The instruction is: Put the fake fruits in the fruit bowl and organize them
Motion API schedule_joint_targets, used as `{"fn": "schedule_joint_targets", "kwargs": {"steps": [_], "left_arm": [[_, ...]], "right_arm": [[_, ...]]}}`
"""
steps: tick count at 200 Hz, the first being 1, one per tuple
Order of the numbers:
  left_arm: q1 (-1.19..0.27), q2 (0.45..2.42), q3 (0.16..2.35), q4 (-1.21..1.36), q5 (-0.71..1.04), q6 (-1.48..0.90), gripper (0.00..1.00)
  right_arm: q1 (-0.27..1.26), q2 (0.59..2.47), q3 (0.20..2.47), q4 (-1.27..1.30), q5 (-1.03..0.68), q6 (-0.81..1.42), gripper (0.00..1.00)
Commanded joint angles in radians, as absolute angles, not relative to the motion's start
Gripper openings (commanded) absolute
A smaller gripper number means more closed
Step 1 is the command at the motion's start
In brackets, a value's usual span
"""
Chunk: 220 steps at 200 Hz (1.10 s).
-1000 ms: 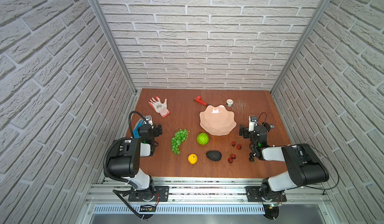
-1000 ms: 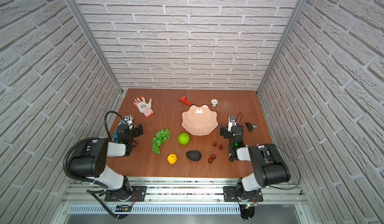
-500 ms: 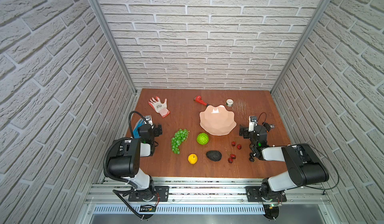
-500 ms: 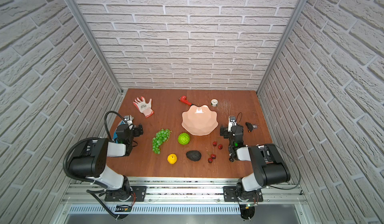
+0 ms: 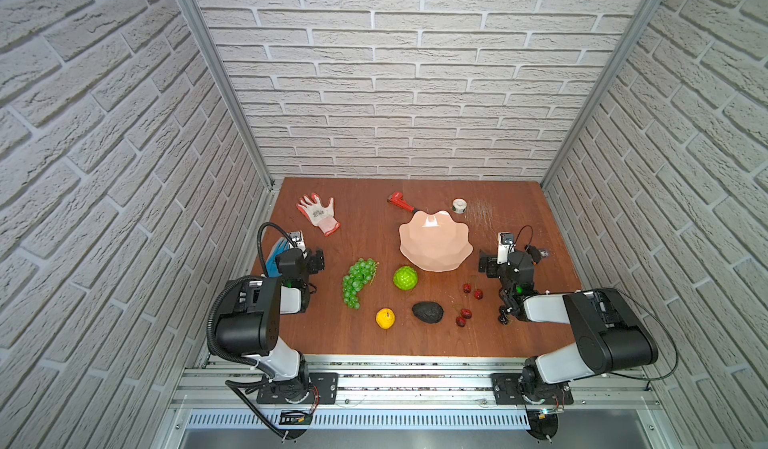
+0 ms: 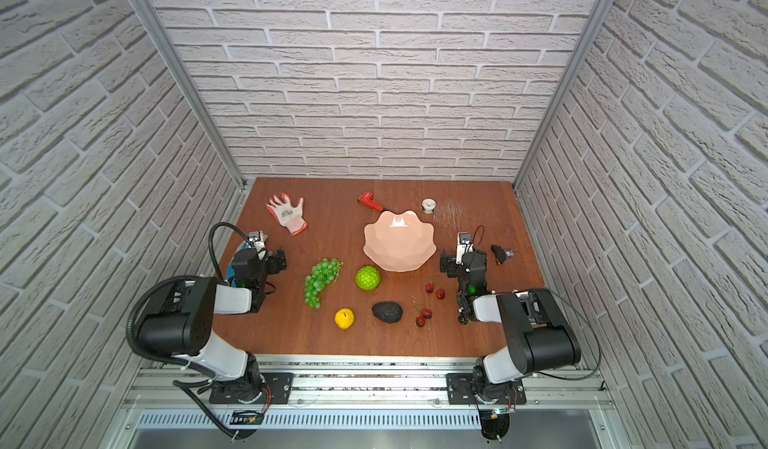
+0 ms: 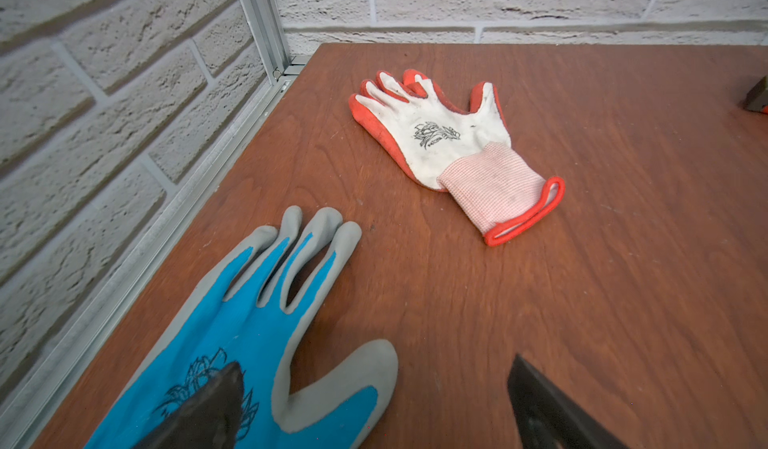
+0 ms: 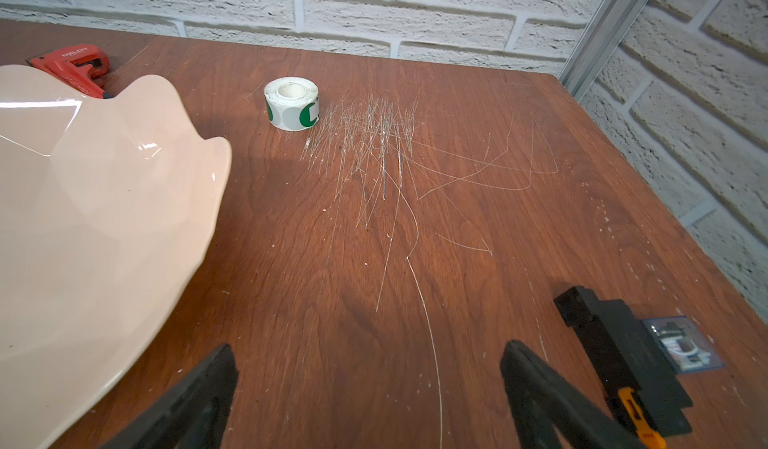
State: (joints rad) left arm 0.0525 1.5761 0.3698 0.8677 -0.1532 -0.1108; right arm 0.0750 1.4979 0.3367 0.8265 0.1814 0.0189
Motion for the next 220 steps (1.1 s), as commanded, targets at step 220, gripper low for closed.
{"fn": "schedule_joint_targets", "kwargs": {"steps": [220], "left_arm": [[-0.423, 1.165, 0.949, -0.562, -0.164, -0.476, 0.91]], "right_arm": [[0.434, 1.144, 1.020, -0.609, -0.034, 0.174, 0.81]]}}
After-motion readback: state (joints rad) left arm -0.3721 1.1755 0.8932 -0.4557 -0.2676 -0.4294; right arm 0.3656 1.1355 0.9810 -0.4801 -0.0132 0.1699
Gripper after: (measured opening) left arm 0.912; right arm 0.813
